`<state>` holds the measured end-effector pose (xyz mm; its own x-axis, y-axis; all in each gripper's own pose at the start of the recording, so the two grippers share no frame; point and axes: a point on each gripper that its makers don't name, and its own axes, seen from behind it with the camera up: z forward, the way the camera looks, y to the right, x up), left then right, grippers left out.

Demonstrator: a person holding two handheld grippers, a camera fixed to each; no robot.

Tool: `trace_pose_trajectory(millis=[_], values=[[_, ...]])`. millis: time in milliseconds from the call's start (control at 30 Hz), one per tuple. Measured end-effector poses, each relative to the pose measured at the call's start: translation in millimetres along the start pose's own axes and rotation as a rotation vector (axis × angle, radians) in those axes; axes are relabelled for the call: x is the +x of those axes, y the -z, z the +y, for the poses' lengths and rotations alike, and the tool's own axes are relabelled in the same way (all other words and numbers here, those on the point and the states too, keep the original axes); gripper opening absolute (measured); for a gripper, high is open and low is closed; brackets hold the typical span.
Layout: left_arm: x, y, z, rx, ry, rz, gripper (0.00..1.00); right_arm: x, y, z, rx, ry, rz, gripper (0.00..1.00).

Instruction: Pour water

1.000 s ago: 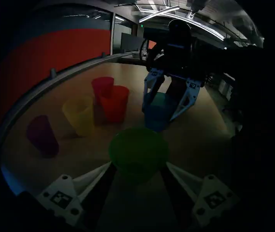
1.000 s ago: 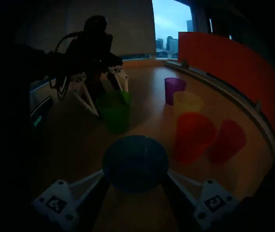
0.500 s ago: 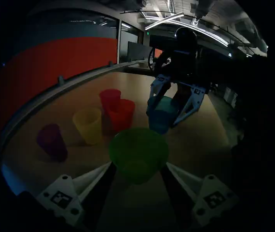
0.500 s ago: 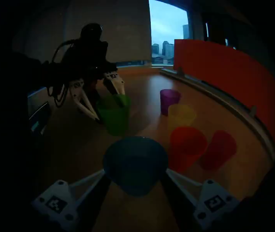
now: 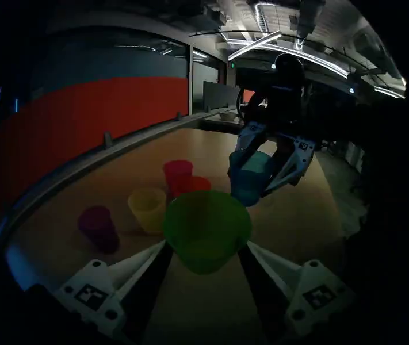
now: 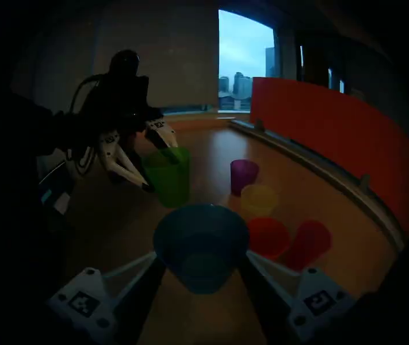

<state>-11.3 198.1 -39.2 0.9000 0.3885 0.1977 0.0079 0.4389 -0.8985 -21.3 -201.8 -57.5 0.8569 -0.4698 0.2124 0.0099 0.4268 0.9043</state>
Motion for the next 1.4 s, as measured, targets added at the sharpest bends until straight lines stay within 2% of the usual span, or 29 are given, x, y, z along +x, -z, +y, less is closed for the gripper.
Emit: trace_pose_trajectory(millis=[700,1400], values=[[35,26.9,-0.3,0.050,0.025,0.130,0.80,37,12.2,-5,-0.034,-0.003,0.070,0.85],[61,50.9,0.1,0.100,0.014,0.219,0.80,71,22.6,-10,-0.058,-0.004,0.137,0.85]])
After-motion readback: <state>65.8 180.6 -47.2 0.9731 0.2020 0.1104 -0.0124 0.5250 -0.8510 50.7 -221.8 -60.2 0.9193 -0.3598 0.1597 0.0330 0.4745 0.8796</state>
